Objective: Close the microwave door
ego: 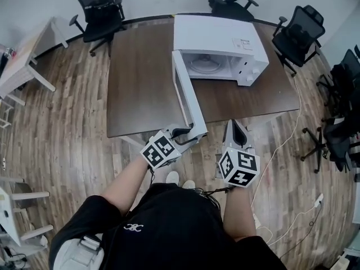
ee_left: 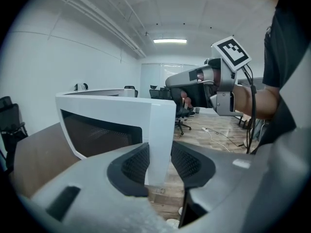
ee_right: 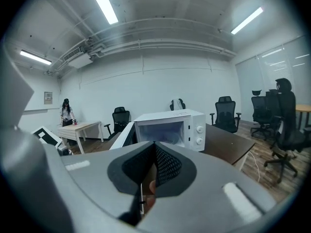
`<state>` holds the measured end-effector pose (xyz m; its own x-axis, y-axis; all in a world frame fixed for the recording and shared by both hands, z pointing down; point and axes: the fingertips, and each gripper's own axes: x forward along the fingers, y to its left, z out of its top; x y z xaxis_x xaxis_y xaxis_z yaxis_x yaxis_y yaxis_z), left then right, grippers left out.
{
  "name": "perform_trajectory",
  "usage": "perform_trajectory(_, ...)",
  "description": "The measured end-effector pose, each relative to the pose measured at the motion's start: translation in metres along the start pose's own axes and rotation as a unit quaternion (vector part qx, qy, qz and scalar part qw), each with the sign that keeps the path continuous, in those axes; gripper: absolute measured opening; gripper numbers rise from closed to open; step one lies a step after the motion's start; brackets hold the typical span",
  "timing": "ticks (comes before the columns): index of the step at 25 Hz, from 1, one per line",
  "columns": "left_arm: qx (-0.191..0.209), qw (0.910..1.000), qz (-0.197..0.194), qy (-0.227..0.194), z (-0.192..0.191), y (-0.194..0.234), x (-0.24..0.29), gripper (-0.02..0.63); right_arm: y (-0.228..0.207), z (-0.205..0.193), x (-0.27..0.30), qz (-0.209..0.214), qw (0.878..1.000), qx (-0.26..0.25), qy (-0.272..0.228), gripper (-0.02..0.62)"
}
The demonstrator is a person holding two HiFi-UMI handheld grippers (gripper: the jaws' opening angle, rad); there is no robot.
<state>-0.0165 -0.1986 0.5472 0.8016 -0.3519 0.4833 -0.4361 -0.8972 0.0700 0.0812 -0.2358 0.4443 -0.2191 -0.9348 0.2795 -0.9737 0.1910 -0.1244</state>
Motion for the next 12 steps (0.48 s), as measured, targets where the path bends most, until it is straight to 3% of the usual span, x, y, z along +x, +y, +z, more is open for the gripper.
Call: perform_trajectory(12,-0.053,0.9962,0.067,-0.014,0.038,0.000,0.069,0.150,-0.059,0.000,-0.023,-0.077,0.997,0.024,-0.010,0.009)
